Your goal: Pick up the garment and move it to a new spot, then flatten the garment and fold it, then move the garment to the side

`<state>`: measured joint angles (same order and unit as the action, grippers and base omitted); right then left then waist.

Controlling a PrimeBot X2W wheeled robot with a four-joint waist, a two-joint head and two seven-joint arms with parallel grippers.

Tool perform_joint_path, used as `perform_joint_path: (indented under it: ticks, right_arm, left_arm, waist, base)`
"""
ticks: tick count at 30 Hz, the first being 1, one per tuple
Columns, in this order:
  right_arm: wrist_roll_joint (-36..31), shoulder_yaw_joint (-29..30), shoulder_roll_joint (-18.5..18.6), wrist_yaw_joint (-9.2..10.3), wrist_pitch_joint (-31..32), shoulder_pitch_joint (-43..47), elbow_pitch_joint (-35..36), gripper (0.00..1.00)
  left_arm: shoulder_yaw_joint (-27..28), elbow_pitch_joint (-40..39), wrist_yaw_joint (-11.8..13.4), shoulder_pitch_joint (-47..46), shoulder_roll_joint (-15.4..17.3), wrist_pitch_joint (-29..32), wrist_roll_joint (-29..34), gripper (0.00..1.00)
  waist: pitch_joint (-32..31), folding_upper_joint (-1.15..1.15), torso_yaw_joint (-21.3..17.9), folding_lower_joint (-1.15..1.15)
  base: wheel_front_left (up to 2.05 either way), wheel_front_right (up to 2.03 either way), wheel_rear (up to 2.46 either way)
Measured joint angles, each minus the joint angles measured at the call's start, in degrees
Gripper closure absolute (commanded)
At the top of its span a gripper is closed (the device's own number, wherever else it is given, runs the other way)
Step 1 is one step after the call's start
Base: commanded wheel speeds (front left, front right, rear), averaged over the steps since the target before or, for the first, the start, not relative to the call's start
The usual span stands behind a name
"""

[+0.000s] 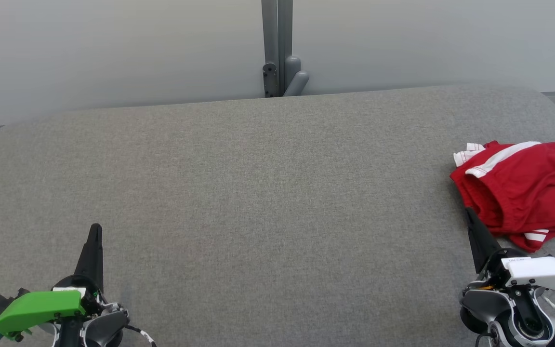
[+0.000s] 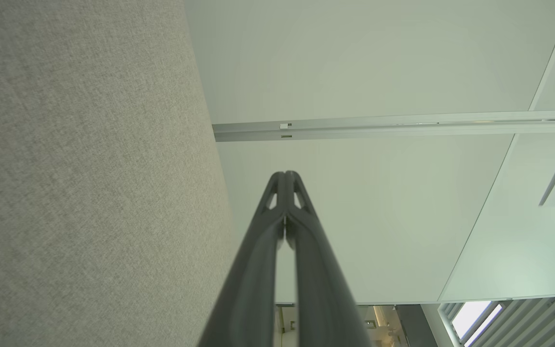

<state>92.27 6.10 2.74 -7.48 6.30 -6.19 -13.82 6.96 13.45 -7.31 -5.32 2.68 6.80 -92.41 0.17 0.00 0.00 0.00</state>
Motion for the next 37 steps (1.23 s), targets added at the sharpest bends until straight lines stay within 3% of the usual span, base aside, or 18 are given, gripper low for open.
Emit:
perform_joint_path:
  ticks: [37]
  right_arm:
    - [0.00, 0.00, 0.00, 0.00, 0.00, 0.01, 0.01, 1.00]
  left_arm:
    - [0.00, -0.01, 0.00, -0.01, 0.00, 0.00, 0.00, 1.00]
  waist:
    - [0.00, 0.00, 0.00, 0.00]
  base:
    - [0.00, 0.00, 0.00]
